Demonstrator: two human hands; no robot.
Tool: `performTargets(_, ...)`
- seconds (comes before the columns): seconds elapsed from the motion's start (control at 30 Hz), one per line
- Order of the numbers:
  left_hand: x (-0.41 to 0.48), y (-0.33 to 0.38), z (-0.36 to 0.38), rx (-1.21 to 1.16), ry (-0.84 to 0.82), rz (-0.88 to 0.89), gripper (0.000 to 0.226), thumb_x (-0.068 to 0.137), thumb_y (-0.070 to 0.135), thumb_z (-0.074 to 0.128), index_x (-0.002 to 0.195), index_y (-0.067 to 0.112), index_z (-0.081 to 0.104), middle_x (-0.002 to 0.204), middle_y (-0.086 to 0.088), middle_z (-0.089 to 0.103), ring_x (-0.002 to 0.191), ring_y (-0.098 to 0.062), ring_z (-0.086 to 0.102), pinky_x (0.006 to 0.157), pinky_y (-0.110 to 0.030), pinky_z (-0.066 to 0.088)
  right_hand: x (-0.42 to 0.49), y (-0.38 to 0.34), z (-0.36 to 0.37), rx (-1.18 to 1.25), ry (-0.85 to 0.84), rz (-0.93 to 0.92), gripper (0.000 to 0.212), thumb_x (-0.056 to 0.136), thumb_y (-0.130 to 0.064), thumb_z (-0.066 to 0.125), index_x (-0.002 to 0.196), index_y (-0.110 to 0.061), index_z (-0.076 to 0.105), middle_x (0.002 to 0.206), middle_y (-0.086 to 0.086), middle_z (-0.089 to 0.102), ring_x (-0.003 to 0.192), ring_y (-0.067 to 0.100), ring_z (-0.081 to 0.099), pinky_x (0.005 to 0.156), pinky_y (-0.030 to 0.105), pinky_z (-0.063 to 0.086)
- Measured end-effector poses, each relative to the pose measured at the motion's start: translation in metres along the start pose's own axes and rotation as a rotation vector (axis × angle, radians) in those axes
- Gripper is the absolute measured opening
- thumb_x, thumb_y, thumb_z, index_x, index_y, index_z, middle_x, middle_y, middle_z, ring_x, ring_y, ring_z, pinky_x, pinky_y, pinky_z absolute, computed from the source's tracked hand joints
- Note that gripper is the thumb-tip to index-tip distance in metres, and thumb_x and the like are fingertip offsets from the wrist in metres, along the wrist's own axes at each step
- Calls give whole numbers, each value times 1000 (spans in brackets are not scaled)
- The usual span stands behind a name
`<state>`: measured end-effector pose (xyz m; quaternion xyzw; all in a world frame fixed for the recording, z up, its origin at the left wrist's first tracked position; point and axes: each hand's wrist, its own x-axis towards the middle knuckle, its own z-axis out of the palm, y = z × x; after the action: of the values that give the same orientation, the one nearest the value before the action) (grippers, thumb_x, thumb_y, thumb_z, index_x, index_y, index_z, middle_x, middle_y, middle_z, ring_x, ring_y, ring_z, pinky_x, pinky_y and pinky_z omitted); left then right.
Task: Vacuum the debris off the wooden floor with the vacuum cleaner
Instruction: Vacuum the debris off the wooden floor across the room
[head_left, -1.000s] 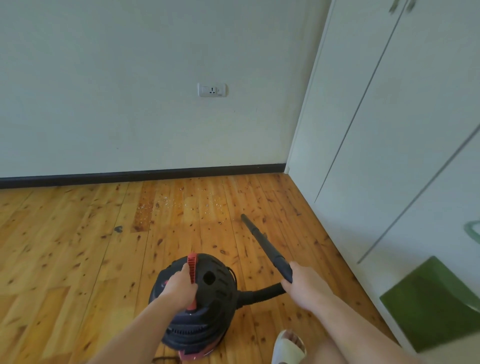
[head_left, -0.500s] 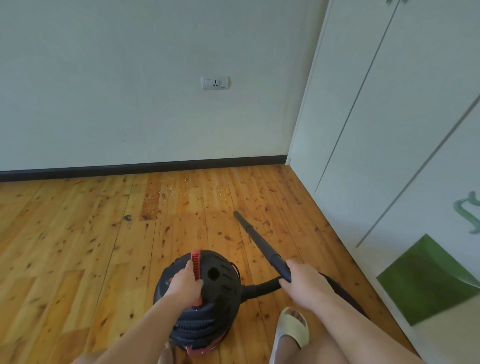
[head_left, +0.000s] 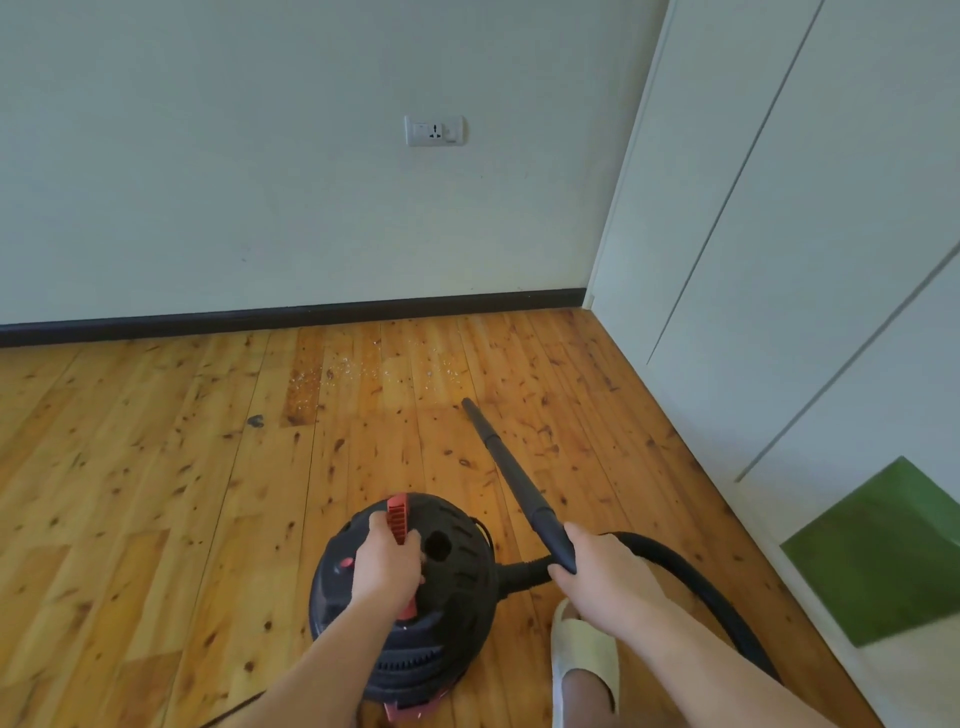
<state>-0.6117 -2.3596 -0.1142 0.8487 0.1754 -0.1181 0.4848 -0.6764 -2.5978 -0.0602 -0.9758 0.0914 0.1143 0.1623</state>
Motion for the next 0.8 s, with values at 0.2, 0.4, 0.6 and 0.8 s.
performTargets(0.2, 12, 15, 11, 181, 154, 4, 21, 105, 32, 45, 114, 13, 41, 87, 0, 58, 78, -24, 59, 66, -37, 46, 27, 0, -3, 45, -3, 8, 64, 105, -44, 53, 161, -24, 28, 144, -2, 59, 127, 16, 61, 95, 28, 53)
performTargets(0.4, 47, 34, 10, 194, 147, -17, 28, 105, 28, 47, 126, 10, 43, 95, -4, 59, 82, -24, 58, 67, -38, 46, 58, 10, -14, 49, -25, 3, 63, 104, -45, 55, 159, -24, 32, 134, -3, 64, 116, 14, 66, 89, 27, 57)
performTargets(0.6, 81, 55, 9, 191, 159, -19, 31, 104, 26, 48, 129, 8, 42, 94, -5, 59, 78, -22, 57, 63, -36, 45, 90, 31, -33, 47, -42, 11, 64, 103, -47, 56, 159, -26, 34, 121, -6, 68, 96, 9, 69, 79, 23, 59)
performTargets(0.8, 113, 70, 11, 202, 196, -13, 26, 103, 26, 49, 124, 12, 44, 84, 0, 57, 69, -17, 54, 65, -37, 46, 127, 31, -38, 81, -56, 11, 59, 103, -46, 56, 155, -25, 38, 110, -8, 66, 84, 8, 66, 74, 23, 59)
